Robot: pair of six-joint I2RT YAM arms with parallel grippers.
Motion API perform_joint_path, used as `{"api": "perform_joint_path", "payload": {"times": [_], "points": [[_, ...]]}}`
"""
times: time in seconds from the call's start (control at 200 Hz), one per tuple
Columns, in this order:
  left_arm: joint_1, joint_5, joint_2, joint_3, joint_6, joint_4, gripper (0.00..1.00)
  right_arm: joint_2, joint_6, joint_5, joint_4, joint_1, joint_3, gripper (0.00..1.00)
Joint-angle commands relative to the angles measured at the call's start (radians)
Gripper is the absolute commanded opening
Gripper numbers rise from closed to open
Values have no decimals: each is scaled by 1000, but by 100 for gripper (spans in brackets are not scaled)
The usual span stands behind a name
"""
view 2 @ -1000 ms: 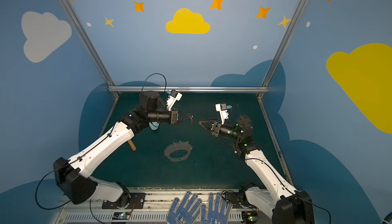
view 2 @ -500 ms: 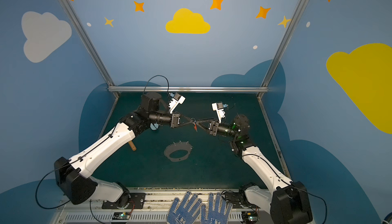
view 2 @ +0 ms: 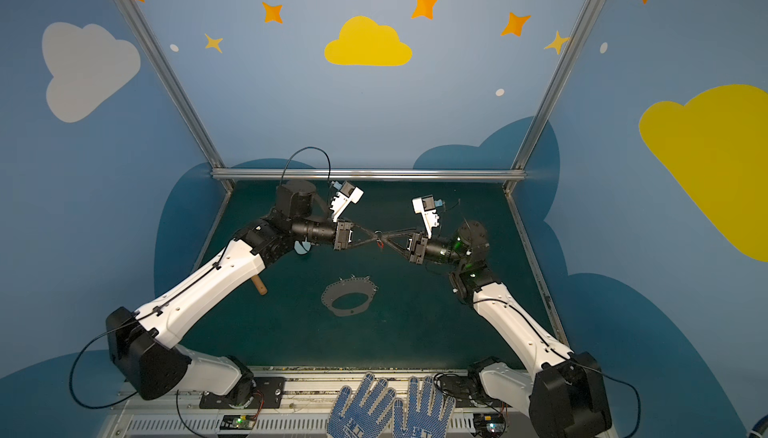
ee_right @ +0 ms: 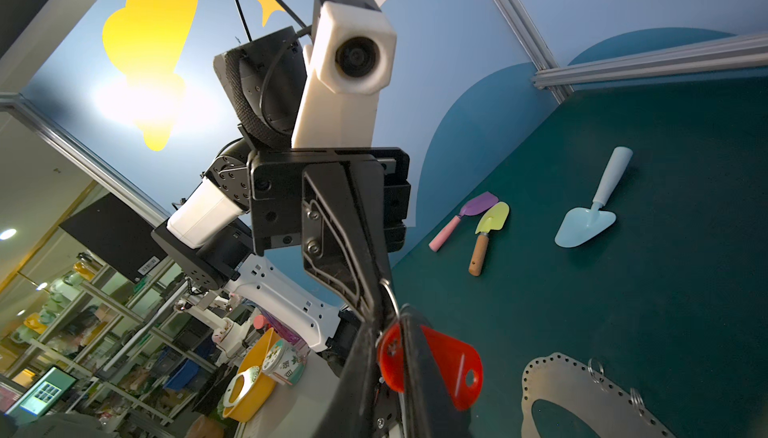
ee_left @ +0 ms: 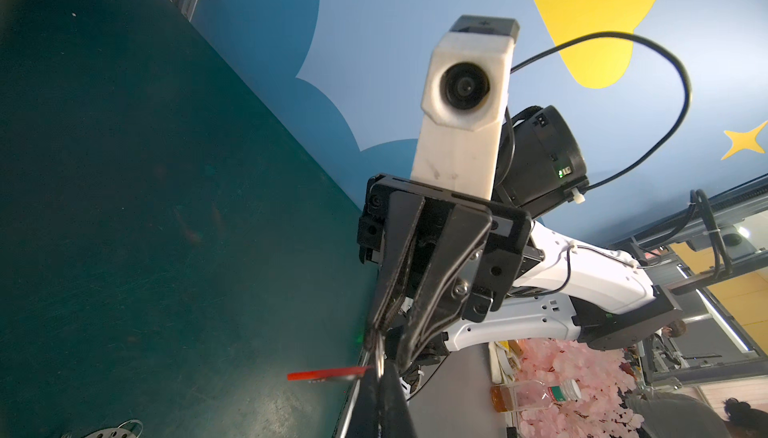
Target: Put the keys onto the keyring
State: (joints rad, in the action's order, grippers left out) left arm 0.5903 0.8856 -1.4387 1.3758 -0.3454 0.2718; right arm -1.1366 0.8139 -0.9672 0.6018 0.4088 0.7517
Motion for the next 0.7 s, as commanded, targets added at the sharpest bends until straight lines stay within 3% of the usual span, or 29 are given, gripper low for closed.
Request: {"api": "perform_joint_path", "payload": {"times": [0.0, 0.195, 0.371, 0.561, 0.696], "points": [[2, 10, 11, -6, 2, -22, 5, -1, -2, -25, 23, 9, 34, 10], [3, 12, 13, -9, 1, -26, 5, 7, -30, -23, -15, 11, 43, 0], [3, -2, 24, -14, -4, -34, 10, 15, -63, -11, -67, 16, 54, 0], [-11, -54, 64, -37, -18, -54, 38, 50, -121, 24, -145, 14, 55, 0], [-38, -83, 112, -97, -70, -119, 42, 73, -150, 41, -191, 11, 58, 0]]}}
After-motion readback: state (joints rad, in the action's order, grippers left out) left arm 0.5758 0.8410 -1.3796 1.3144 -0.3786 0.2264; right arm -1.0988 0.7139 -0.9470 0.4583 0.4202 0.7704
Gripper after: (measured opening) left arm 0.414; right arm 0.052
